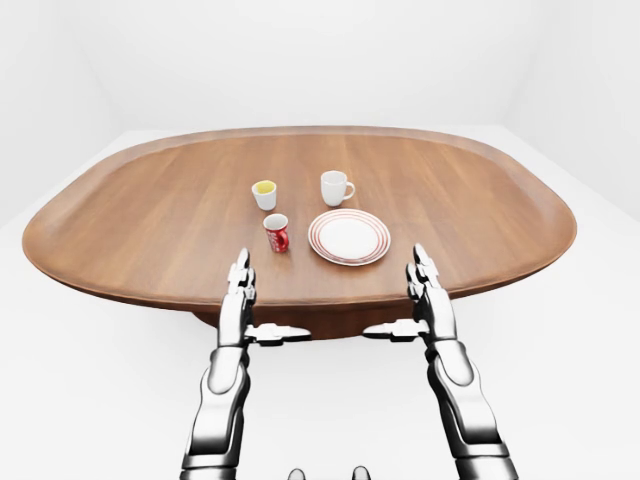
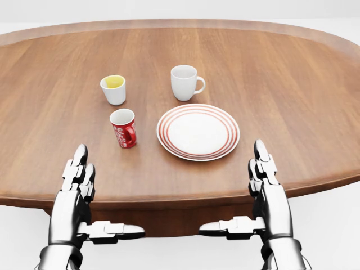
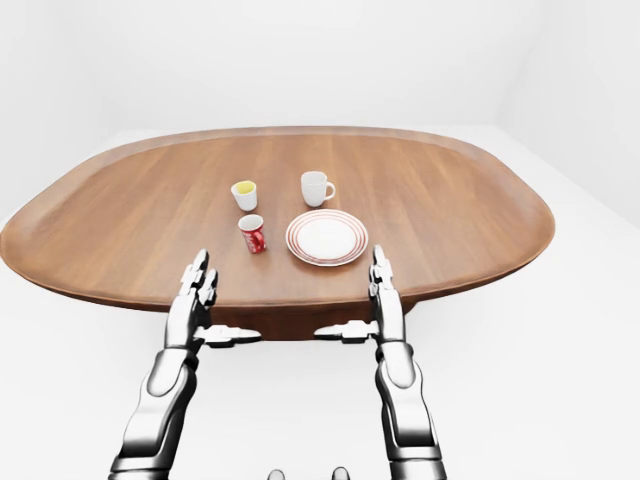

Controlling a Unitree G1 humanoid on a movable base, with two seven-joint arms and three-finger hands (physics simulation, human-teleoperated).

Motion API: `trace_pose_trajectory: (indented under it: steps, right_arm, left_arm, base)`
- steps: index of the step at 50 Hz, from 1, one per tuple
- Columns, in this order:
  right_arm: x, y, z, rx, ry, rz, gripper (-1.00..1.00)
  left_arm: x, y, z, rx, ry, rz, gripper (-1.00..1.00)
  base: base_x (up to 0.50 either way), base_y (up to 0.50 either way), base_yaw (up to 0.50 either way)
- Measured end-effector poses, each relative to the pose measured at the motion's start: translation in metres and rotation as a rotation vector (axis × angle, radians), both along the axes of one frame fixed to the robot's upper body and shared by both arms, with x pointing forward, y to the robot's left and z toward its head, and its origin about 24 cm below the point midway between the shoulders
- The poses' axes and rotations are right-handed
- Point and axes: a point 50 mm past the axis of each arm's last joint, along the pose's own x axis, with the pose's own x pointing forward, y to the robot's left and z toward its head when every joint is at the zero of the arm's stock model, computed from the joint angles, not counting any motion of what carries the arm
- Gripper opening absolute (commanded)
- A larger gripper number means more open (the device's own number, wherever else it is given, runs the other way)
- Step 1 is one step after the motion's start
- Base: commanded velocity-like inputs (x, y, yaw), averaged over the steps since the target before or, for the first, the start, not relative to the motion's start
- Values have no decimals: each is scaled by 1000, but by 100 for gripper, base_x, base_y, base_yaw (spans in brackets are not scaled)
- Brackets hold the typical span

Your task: Pick up the red mug and put it on the plate

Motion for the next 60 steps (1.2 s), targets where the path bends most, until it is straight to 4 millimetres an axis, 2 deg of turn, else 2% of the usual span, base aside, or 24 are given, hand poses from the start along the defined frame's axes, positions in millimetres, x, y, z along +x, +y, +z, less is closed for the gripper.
trace_pose_trajectory:
  steps: [31,60]
  right_arm:
    - [-5,-8,1,-28,-12,-6,100]
    - [-9,-9,2,-44,-16,-9,100]
  left_arm:
    - [-7,3,8,6,-17,-2,100]
    - [-10,2,11,6,-24,-4,100]
  base:
    - [0,0,0]
    - [0,21,0]
